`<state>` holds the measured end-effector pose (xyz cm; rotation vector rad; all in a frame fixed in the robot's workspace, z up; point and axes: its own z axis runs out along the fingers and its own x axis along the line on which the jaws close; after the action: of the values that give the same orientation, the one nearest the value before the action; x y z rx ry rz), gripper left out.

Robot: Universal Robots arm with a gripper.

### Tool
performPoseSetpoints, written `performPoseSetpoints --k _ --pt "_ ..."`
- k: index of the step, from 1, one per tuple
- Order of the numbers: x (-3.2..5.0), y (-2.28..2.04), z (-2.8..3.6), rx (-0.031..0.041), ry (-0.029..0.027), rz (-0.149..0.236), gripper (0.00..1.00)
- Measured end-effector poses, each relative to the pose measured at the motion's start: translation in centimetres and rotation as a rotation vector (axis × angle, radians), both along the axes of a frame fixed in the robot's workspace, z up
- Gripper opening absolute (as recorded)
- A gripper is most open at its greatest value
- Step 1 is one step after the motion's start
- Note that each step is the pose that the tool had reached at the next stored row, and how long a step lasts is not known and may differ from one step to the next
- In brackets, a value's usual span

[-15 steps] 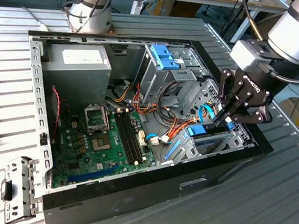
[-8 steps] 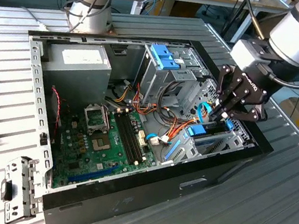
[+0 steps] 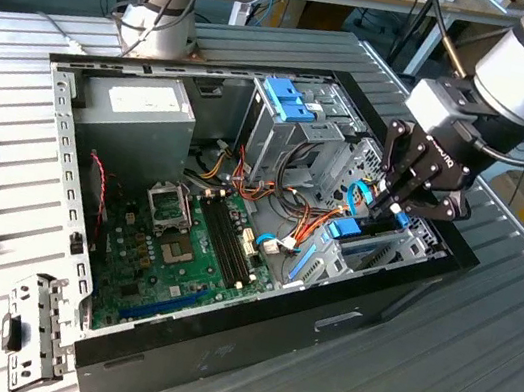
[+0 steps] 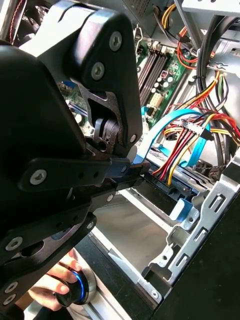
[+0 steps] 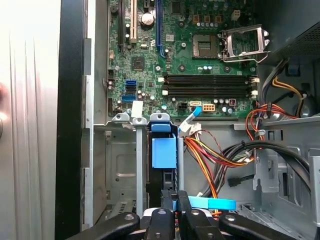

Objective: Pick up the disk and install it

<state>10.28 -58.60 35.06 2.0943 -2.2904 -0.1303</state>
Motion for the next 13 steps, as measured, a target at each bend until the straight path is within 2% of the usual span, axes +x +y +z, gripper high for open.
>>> performPoseSetpoints --k 6,13 --pt "0.07 -0.38 -0.10 0.0010 0.0000 0.000 0.16" --pt "0.14 -0.38 -0.21 0.0070 0.0002 0.001 0.16"
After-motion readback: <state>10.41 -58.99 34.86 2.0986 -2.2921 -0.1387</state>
